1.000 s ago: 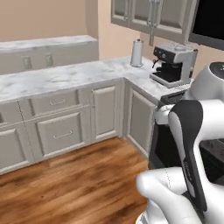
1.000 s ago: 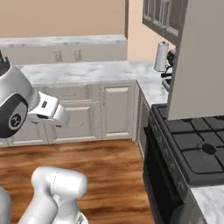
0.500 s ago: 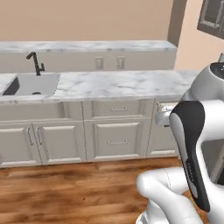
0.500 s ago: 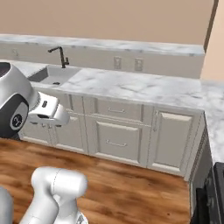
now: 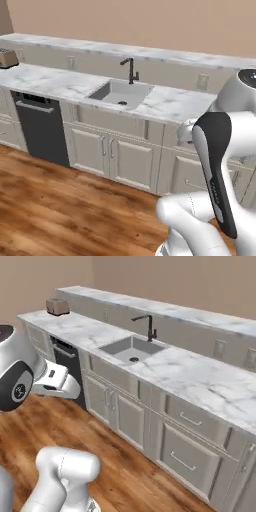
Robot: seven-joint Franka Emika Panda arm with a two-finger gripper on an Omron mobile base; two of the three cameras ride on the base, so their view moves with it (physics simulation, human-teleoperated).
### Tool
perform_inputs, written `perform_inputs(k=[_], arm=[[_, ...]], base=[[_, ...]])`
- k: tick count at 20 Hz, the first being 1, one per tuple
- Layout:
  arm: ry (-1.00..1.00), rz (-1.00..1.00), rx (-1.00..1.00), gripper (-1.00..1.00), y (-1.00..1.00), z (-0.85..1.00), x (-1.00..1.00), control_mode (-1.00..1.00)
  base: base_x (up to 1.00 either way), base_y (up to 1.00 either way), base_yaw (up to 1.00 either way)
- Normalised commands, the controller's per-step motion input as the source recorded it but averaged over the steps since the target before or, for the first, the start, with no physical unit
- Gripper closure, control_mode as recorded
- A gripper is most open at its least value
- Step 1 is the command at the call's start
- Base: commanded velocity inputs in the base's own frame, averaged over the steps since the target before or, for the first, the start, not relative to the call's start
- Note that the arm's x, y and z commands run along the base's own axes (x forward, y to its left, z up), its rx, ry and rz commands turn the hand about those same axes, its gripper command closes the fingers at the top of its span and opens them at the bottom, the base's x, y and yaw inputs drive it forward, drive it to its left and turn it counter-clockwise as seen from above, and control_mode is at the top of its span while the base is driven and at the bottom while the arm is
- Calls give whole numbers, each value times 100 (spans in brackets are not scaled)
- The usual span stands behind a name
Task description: Pick the egg and butter from the fridge and place them by the bowl for mixing.
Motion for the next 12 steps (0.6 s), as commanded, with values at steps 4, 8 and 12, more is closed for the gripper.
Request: perform_inputs(k=[4,8,12], arm=[[0,0,0,-100,0,0,0,100],[0,0,0,-100,0,0,0,100],[0,0,0,-100,0,0,0,100]], base=[[44,0,95],[50,0,93],[66,0,88]])
